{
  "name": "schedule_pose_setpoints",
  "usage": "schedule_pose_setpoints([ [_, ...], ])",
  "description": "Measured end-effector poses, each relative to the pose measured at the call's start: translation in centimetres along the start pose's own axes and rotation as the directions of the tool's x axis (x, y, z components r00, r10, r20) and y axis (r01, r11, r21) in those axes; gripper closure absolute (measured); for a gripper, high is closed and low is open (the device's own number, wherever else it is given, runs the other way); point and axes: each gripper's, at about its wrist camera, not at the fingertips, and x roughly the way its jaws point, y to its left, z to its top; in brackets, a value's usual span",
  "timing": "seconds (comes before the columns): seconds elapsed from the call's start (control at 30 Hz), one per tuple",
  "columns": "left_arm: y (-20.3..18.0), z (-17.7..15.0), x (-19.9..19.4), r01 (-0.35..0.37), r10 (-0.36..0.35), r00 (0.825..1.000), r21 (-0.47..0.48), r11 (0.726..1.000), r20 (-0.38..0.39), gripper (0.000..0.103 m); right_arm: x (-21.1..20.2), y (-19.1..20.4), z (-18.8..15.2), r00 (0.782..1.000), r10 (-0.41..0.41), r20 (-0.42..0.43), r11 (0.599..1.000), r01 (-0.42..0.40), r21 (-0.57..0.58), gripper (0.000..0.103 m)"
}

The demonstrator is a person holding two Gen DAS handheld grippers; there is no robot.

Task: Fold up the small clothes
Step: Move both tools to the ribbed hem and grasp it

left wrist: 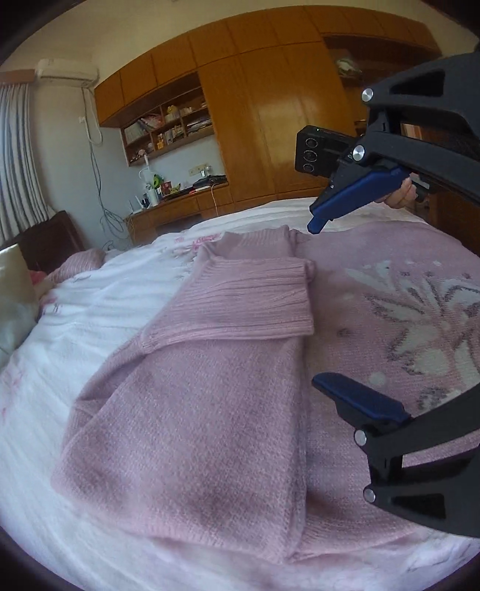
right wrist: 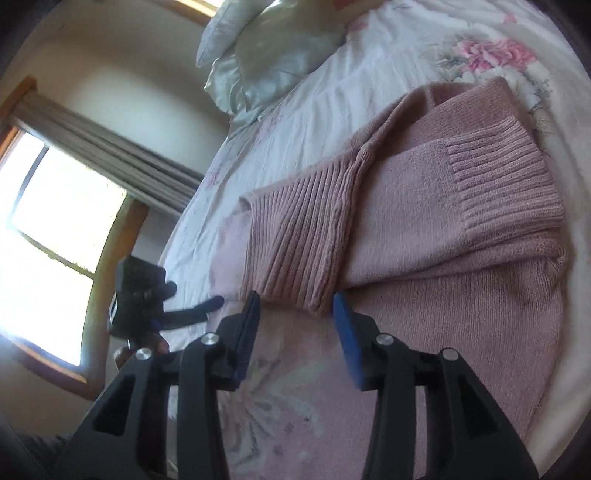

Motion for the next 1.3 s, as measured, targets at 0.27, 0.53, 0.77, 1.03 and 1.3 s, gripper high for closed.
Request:
schedule_pose_setpoints([
  [0.27, 1.2, 0.3, 4.6, -0.167, 0.159, 0.983, -0.094, 0.981, -0.091, 0.083, 4.7, -2.5, 0.2, 0.992, -0.005, -0.127, 0.986, 0.026, 0.162, 0.094],
  [0.53, 1.0, -2.1, 3.6, -0.295, 0.292, 0.955, -0.092, 0.951, -0.045, 0.094, 2.1, -3.1, -0.9, 0.99, -0.105, -0.091, 0.985, 0.116, 0.124, 0.096],
  [0.77, -2.1, -2.9, -0.2, -0.202, 0.201, 0.977, -0.002, 0.979, 0.072, 0.039, 0.1, 1.0, -1.7, 0.989, -0.145, 0.011, 0.989, 0.145, -0.041, 0.091],
  [1.03, -0.8, -2.7, 4.0, -0.176, 0.176, 0.984, -0.066, 0.982, -0.008, 0.019, 4.2, -1.2, -2.5, 0.979, -0.191, -0.068, 0.981, 0.192, 0.004, 0.091],
  [1.3, -1.0, -14.3, -10.3, -0.073, 0.076, 0.995, -0.044, 0.996, 0.069, 0.01, -10.6, -0.1, -12.9, 0.999, 0.035, -0.012, 0.999, -0.035, 0.031, 0.05],
])
